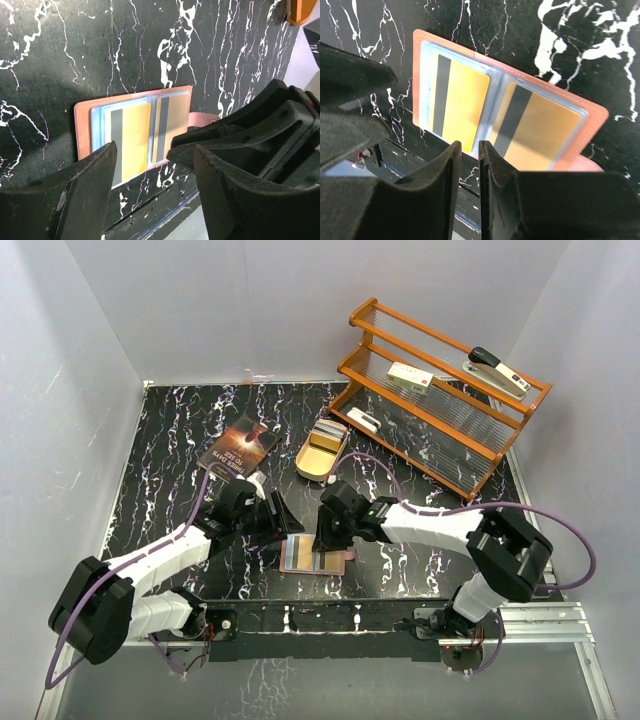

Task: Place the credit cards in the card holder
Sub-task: Turn over the card slot in the card holder.

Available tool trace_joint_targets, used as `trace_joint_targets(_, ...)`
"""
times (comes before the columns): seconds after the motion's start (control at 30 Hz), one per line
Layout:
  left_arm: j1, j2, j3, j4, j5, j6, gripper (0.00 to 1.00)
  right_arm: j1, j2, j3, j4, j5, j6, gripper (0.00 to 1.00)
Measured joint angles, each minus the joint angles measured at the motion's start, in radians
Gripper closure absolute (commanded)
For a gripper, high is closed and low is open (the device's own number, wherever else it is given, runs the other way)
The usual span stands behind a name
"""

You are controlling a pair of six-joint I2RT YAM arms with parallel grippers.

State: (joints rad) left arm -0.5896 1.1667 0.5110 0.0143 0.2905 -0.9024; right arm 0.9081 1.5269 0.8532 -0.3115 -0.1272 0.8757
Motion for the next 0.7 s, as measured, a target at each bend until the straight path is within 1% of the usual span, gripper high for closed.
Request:
trace_joint_targets(0.2,0.025,-0.006,-0.041,0.031,0.057,-0.021,0.38,0.026,0.078,0.042,-0.001,0.002,0.003,0.83)
trace_joint_targets(0.4,0.031,-0.006,-0.050,0.053,0.076,-0.028,0.38,0.027,0.134,0.046,-0.001,0.007,-0.002,0.89)
trace_joint_targets(0.6,0.031,0.010,-0.051,0.069,0.085,-0.032,0.38,0.028,0.146,0.049,0.008,0.016,-0.004,0.94)
trace_joint_targets(0.7,0.031,0.026,-0.051,0.076,0.088,-0.032,0.38,0.028,0.148,0.049,0.008,0.015,-0.004,0.95)
